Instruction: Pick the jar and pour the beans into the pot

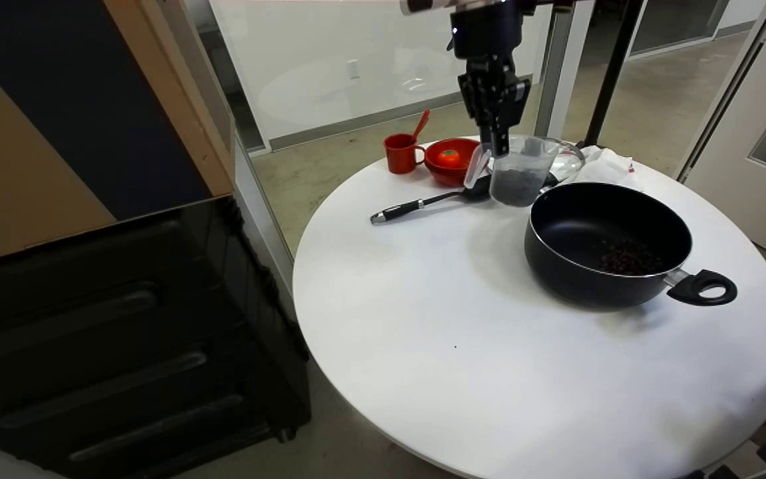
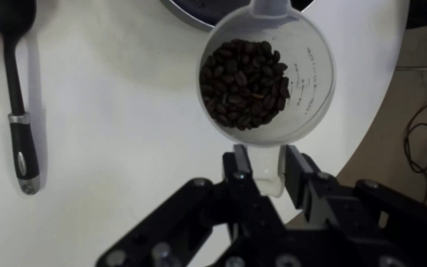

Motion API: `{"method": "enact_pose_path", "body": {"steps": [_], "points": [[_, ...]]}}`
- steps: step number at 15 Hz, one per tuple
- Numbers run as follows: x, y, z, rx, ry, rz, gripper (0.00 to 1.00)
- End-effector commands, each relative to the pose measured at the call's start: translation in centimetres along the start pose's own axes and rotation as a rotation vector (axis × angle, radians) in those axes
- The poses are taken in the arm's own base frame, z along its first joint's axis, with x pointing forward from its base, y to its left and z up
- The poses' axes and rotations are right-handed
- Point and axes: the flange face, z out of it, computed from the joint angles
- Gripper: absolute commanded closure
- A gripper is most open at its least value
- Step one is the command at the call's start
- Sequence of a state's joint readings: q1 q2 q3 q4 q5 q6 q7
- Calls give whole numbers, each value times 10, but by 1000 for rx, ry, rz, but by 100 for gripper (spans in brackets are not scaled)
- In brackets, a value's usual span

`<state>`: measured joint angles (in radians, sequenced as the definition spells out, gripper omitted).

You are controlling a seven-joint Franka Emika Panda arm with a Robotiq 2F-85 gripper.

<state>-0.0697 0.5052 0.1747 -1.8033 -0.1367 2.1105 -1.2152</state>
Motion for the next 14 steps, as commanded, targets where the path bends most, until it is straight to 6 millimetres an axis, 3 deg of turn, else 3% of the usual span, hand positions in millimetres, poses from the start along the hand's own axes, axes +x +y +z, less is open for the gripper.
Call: {"method": "enact_pose_path", "body": {"steps": [1,8,11,14], "points": [[-40,-4,-15,84,119,-56,93],[-151,-10,10,253,367,-50,93],[-184,-13,18,247,528,-62,93],[-203,-21,30,234,685,-101,93]]}}
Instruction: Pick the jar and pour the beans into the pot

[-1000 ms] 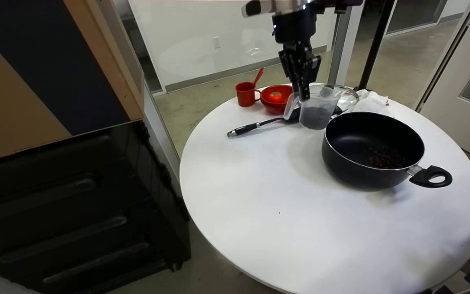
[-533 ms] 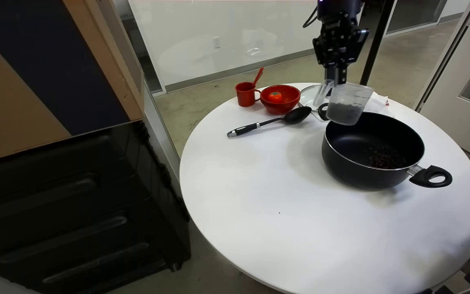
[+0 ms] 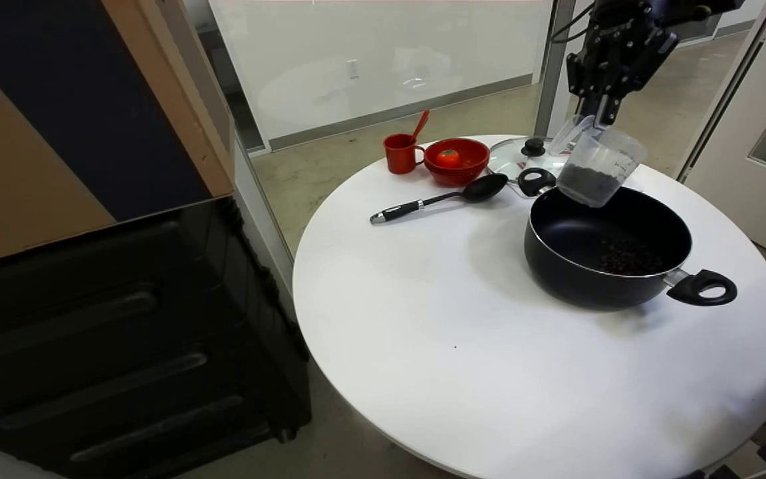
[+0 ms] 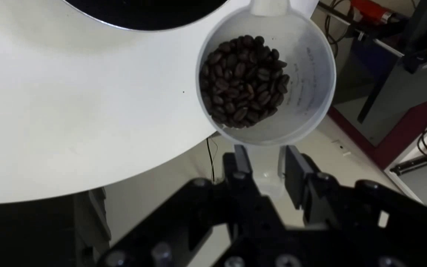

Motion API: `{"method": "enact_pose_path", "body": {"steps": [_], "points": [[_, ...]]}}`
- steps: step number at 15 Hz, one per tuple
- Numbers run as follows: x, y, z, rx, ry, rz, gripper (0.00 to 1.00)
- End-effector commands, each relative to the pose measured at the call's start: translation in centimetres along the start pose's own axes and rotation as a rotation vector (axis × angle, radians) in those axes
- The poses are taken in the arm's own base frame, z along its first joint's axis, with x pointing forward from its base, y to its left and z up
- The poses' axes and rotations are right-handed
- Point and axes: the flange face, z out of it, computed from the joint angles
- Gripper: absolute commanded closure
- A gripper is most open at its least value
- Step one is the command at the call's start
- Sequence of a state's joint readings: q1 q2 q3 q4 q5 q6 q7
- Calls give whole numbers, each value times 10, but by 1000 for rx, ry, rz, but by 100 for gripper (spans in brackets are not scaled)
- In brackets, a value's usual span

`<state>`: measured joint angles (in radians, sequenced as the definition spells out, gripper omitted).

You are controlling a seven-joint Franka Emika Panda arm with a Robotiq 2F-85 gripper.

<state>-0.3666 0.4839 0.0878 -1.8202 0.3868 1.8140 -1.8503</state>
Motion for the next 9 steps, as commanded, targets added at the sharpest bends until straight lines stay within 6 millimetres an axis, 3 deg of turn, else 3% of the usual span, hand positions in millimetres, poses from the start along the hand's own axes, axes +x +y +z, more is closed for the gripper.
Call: {"method": "enact_pose_path", "body": {"steps": [1,6,9], "points": [[-17,-9,4,9,177,-89,93],[-40,-25,3,-10,339,-280,93],[-69,-43,-12,-28,346,-375,93]]}}
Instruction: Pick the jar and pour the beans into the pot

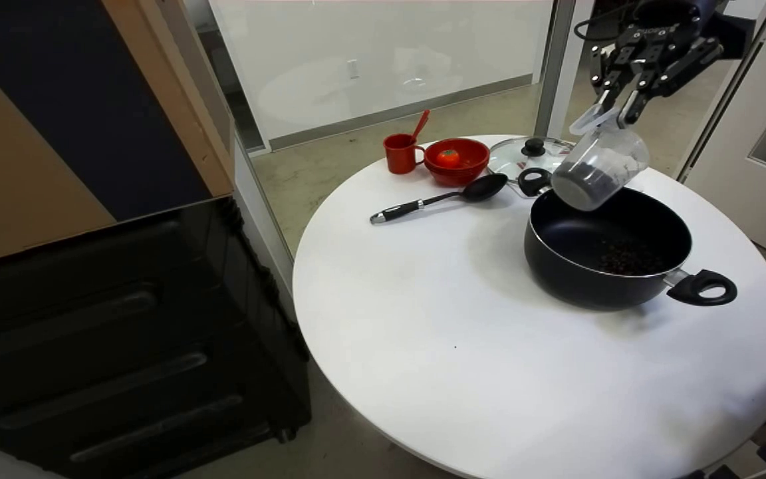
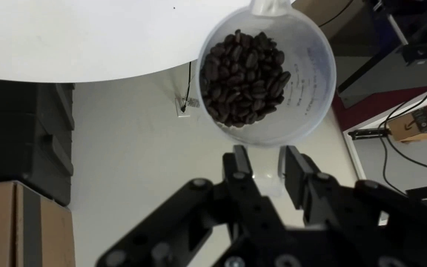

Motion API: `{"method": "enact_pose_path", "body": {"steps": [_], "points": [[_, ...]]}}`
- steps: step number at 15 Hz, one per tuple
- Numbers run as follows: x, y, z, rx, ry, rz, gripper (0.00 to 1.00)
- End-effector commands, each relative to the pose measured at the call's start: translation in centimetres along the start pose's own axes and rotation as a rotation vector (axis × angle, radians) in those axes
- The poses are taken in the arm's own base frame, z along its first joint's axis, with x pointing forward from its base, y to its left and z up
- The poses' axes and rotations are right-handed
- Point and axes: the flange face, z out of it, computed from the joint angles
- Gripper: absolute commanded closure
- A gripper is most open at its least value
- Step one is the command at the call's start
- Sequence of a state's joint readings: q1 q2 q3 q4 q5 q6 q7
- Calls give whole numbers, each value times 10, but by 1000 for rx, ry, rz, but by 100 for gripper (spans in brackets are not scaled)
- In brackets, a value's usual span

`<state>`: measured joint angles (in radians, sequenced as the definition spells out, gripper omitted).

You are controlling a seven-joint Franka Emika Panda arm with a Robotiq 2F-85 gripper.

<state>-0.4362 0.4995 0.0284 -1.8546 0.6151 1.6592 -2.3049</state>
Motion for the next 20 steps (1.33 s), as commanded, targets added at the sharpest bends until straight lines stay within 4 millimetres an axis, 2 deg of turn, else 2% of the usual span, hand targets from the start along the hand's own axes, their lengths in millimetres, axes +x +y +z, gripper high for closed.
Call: {"method": "enact_pose_path", "body": {"steps": [1,5,6,7,11,12,16,20], "points": [[-16,-33,-31,-26,42,-106,93],[-48,-66,-63,-118,63,-118,93],[-47,-50,-54,-72,29,-98,93],[-53,-56,-60,-85,27,-89,72],[-51,-52,-54,-72,26,-92,72],[-49,-50,-53,-68,25,-96,93],[-47,-43,-25,2,172,-94,93],[-65,-36,-7,9,225,-57,93]]}}
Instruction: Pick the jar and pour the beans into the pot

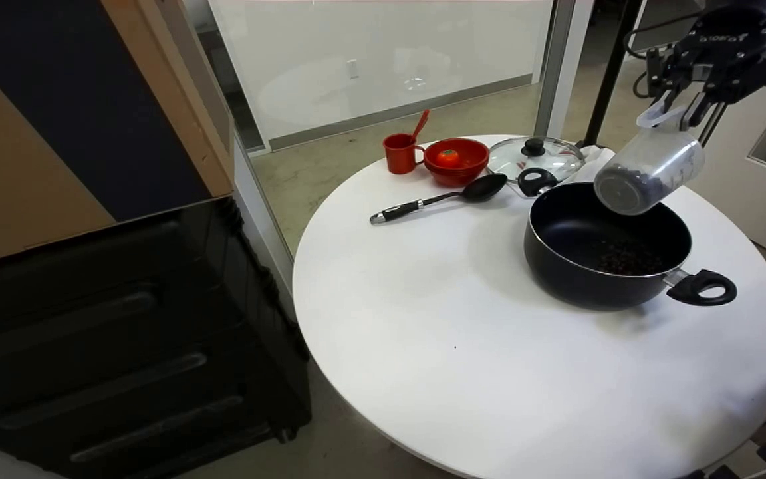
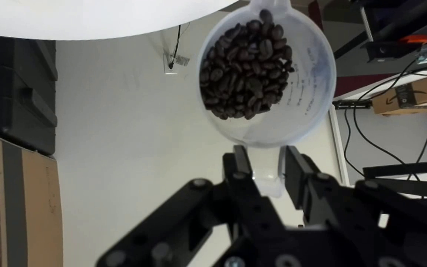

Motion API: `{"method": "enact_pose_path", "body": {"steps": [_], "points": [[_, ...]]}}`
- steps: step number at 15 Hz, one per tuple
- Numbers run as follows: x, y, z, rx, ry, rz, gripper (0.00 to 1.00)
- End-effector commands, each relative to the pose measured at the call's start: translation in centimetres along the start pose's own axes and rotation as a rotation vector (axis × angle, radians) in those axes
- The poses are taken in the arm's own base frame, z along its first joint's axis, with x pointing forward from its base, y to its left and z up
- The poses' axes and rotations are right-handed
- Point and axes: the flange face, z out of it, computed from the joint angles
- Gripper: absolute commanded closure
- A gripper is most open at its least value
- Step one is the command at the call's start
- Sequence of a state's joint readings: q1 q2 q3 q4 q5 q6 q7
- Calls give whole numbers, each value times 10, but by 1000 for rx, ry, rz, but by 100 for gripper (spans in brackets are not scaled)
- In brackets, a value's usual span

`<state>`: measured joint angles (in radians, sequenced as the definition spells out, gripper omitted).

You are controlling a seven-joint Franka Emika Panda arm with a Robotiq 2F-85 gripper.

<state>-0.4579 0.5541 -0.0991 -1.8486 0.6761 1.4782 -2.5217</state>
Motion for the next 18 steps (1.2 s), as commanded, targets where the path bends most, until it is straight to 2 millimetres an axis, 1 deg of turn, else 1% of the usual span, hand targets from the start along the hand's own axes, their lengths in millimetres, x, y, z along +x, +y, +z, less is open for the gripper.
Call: {"method": "enact_pose_path", "body": {"steps": [1,4,7,10,14,18], "points": [[-20,9,2,-18,45,27,93],[-42,7,-3,-51,53,51,93],[-61,1,-12,-105,135,72,93],[-76,-3,-17,-159,231,77,93],[-87,-3,-21,-213,337,65,93],[-92,1,-23,-251,402,49,93]]}}
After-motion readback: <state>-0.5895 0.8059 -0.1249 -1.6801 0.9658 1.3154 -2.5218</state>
